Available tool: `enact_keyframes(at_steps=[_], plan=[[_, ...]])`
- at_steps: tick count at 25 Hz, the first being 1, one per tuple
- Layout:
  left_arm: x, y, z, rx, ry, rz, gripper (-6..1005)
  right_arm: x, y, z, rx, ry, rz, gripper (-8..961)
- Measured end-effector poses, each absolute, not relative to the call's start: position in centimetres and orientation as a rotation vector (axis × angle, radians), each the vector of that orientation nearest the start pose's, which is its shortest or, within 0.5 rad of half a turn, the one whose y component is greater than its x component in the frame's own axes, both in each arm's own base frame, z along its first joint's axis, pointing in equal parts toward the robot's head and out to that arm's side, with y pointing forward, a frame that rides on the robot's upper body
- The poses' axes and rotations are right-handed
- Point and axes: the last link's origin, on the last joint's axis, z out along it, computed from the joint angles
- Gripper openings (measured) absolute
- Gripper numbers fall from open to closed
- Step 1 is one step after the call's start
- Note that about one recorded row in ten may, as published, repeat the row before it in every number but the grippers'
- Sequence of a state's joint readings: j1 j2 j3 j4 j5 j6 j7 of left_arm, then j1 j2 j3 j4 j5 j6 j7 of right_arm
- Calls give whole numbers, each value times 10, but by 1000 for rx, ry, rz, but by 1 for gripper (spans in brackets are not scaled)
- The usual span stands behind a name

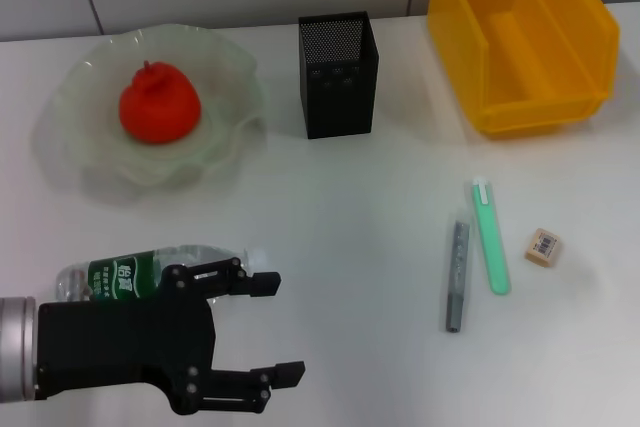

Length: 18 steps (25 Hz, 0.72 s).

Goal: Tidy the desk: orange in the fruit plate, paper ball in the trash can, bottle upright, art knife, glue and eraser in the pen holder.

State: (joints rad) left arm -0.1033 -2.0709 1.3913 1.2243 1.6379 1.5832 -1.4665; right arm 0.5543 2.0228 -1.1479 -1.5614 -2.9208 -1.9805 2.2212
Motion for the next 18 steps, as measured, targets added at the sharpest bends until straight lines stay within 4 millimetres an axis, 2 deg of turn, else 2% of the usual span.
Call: enact_keyframes(at_steps=[4,9,12,18], plan=[[-219,242,-17,-2998,-281,-705,818,223,337,126,-2365,740,-788,457],[-218,243,-18,-3001,-281,-712,817,223,354,129,-2262,636,-661,456],[-218,244,-18,-2997,-281,-719,816,223,360,128,-2237,599,-620,455],[-218,245,-15,-2985,-283,-726,815,218,376,122,-2218,514,-407,456]])
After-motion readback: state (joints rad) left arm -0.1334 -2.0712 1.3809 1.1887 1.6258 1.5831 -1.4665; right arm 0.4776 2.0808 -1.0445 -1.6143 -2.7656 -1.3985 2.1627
